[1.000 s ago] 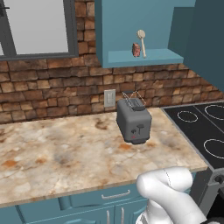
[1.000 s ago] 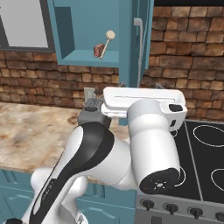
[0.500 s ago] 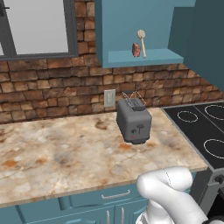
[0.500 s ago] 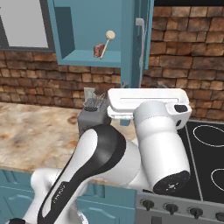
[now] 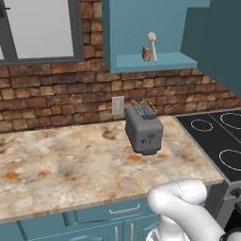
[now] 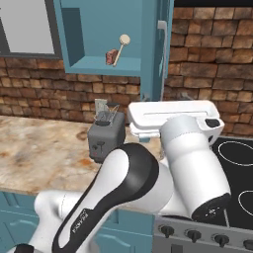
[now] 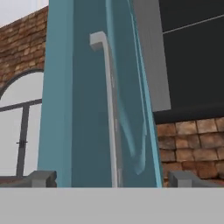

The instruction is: Pick up the dish brush and bar soap from the sink, and place them back in the cabinet, and close the cabinet door.

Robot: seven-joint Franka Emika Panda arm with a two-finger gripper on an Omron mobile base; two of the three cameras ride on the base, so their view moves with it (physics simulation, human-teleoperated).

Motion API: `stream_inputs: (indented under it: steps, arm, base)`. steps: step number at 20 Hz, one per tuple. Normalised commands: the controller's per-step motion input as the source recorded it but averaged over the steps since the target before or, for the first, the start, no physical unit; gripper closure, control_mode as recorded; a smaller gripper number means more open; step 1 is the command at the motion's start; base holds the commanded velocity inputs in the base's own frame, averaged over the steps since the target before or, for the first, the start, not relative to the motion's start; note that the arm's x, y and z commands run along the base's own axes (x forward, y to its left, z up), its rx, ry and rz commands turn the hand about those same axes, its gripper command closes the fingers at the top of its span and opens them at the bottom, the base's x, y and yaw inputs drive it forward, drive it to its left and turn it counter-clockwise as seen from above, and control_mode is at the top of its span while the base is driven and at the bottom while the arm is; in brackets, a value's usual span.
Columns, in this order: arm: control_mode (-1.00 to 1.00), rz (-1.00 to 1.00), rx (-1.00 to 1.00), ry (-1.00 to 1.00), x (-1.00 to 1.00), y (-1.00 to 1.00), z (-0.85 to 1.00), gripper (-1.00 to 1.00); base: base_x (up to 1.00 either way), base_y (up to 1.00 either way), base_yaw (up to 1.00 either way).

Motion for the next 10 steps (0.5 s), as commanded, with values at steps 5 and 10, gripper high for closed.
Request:
stream_inputs:
  steps: [5, 10]
  arm:
    - [-1.0, 0.08, 0.0, 0.0, 0.36, 0.0, -0.23, -1.0]
    - [-1.0, 0.11, 0.0, -0.03, 0.5, 0.09, -0.16, -1.0]
  base:
    - [0.0, 0.0, 0.0]
    - [0.0, 0.0, 0.0]
